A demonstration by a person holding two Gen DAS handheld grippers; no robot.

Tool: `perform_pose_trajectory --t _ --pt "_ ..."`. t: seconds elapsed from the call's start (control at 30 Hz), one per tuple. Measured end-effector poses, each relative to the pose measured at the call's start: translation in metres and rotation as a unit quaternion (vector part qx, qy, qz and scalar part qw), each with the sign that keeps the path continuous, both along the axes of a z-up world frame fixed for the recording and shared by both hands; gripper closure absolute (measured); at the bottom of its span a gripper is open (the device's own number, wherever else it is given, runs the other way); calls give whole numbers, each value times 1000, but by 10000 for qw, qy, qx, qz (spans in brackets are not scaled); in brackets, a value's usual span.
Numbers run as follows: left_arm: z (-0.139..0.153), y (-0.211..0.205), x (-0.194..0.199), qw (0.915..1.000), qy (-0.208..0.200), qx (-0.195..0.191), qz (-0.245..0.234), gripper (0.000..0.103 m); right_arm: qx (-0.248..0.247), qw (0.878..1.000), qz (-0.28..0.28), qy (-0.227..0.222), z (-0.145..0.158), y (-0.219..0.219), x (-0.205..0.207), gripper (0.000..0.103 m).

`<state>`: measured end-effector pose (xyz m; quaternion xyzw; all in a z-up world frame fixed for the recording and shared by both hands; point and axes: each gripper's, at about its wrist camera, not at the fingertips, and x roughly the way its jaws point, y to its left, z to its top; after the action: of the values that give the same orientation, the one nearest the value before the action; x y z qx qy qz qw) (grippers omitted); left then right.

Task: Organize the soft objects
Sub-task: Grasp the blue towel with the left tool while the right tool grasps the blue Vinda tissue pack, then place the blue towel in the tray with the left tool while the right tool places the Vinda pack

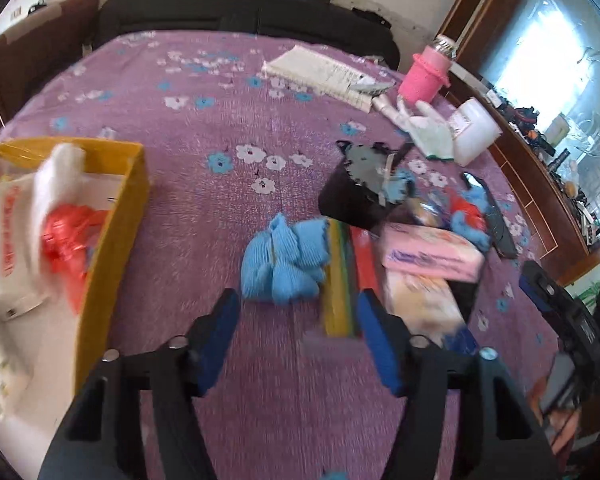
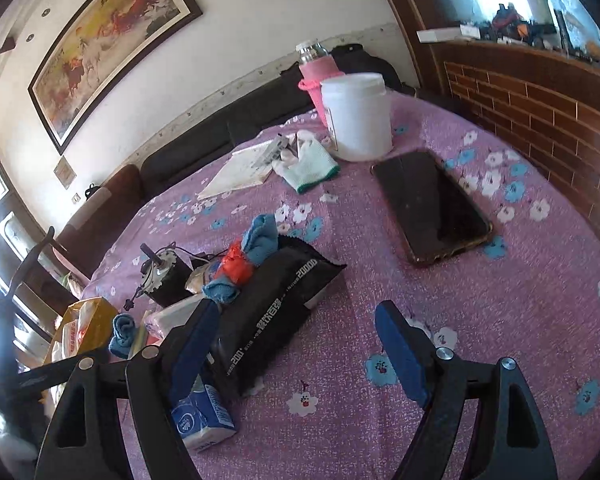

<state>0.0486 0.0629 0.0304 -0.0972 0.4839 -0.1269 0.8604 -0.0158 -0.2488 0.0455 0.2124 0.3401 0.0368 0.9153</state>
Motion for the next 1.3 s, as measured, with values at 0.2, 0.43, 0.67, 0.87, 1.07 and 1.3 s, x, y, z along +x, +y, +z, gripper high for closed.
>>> perform_pose_trajectory --t 0.2,0.43,0.67,0.87,1.07,1.3 --pt "-16 -4 31 10000 53 -5 -5 56 -123 9997 118 158 -4 7 6 19" --pt "11 -6 4 9995 -311 -10 -90 64 -276 9990 271 202 -6 16 7 19" --pt "54 28 -72 9959 -755 -505 -3 64 -89 9909 1284 388 -15 47 12 19" --pt "72 84 -139 9921 -1045 -553 427 63 -878 9729 2069 537 -11 104 11 19" --pt "69 148 -183 9868 -1075 -590 1058 63 -1867 9500 2304 979 -19 144 22 33" --pt "51 204 -212 9798 -1005 -592 1627 63 -1902 9459 2252 1353 -17 145 -9 47"
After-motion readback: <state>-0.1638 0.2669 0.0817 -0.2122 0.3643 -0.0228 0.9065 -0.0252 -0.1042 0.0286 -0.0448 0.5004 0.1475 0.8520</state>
